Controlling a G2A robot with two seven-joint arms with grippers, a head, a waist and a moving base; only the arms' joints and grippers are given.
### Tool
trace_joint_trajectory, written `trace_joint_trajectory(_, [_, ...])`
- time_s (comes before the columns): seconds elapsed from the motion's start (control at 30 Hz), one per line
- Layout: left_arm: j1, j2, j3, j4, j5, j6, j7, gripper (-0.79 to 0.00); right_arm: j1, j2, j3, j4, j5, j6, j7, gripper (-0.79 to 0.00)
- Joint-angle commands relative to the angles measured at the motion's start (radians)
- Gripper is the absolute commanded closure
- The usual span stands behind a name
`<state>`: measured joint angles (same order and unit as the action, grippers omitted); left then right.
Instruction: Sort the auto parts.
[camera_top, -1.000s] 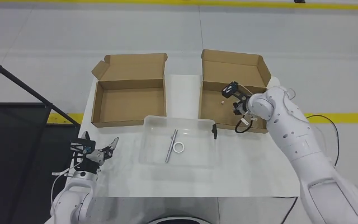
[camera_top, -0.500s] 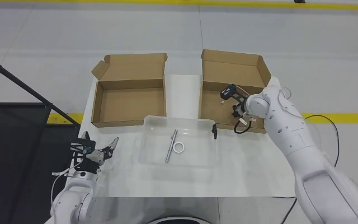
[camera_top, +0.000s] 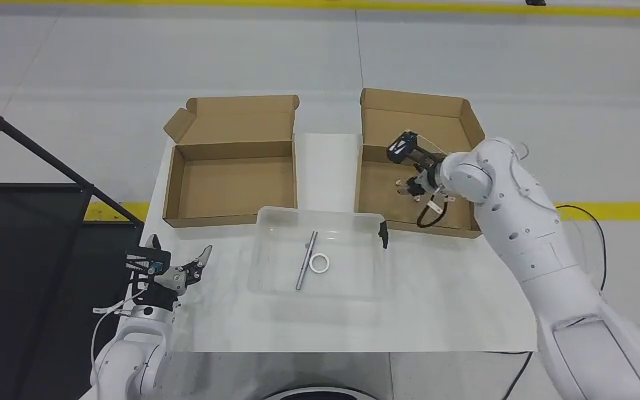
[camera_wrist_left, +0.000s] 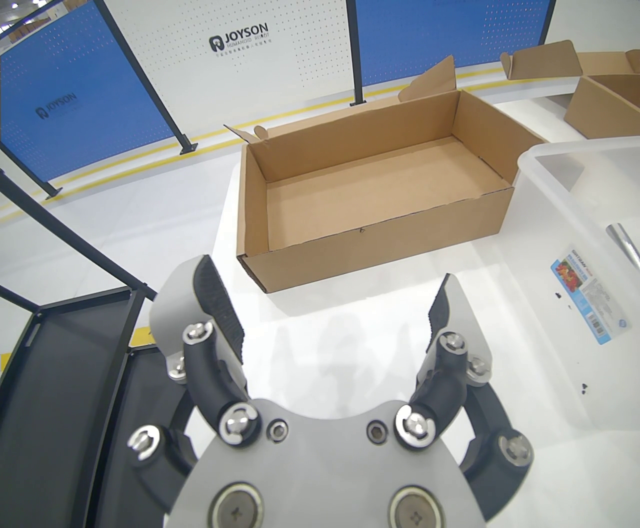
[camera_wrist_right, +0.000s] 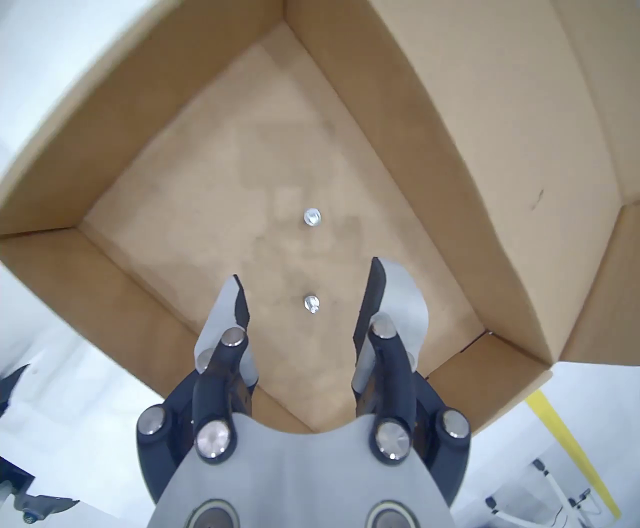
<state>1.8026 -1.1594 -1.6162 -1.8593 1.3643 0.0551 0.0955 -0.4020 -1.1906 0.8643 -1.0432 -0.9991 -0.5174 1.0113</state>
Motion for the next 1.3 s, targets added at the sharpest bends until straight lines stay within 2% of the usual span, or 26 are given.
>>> trace_joint_trajectory(0.0, [0.0, 0.0, 0.0, 0.0, 0.0, 0.0, 0.0, -0.785, -0.038, 0.017, 0.032, -0.134, -0.002, -0.016, 0.021, -0.637])
trace_joint_trajectory(0.2, [0.0, 0.0, 0.0, 0.0, 0.0, 0.0, 0.0, -0.785, -0.169, 0.057, 0.102, -0.473, 0.039, -0.108, 0.068, -0.653])
trace_joint_trajectory(0.37, [0.0, 0.0, 0.0, 0.0, 0.0, 0.0, 0.0, -0.785, -0.23, 0.068, 0.083, -0.626, 0.092, -0.206, 0.086, -0.674])
trace_joint_trajectory(0.4, [0.0, 0.0, 0.0, 0.0, 0.0, 0.0, 0.0, -0.785, -0.235, 0.068, 0.072, -0.647, 0.108, -0.221, 0.07, -0.714])
trace_joint_trajectory(0.67, [0.0, 0.0, 0.0, 0.0, 0.0, 0.0, 0.0, -0.785, -0.234, 0.064, -0.029, -0.71, 0.137, -0.243, 0.049, -0.785])
trace_joint_trajectory(1.1, [0.0, 0.0, 0.0, 0.0, 0.0, 0.0, 0.0, -0.785, -0.227, 0.063, -0.043, -0.708, 0.133, -0.238, 0.054, -0.785])
trace_joint_trajectory(1.27, [0.0, 0.0, 0.0, 0.0, 0.0, 0.0, 0.0, -0.785, -0.216, 0.046, -0.12, -0.69, 0.102, -0.224, 0.051, -0.785])
